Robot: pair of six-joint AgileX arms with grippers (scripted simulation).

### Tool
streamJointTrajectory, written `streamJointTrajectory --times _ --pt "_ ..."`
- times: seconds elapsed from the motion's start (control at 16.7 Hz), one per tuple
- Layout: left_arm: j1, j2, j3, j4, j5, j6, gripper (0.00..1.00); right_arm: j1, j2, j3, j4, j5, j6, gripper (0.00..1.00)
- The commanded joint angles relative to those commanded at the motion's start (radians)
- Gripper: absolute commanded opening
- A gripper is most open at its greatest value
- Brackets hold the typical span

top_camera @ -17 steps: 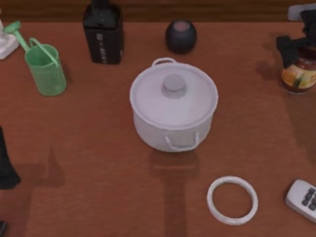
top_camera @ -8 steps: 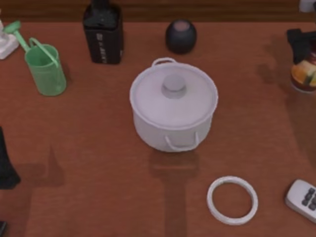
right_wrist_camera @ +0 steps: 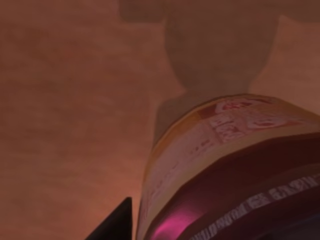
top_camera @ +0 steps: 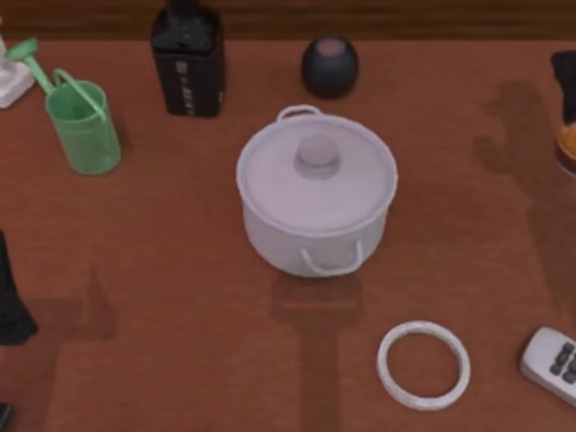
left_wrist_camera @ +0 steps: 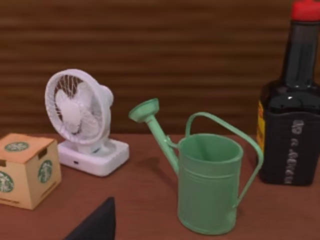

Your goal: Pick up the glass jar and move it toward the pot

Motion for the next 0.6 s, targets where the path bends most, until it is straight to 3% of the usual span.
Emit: streamJointTrajectory --times 0.3,0.6 --pt "0.0 0.0 0.0 0.0 0.0 0.0 1.0 0.008 0.003 -0.004 0.01 0.002 0.018 0.0" --pt "0.0 0.0 0.0 0.0 0.0 0.0 1.0 0.138 0.002 -0.09 0.091 0.039 0.213 0.0"
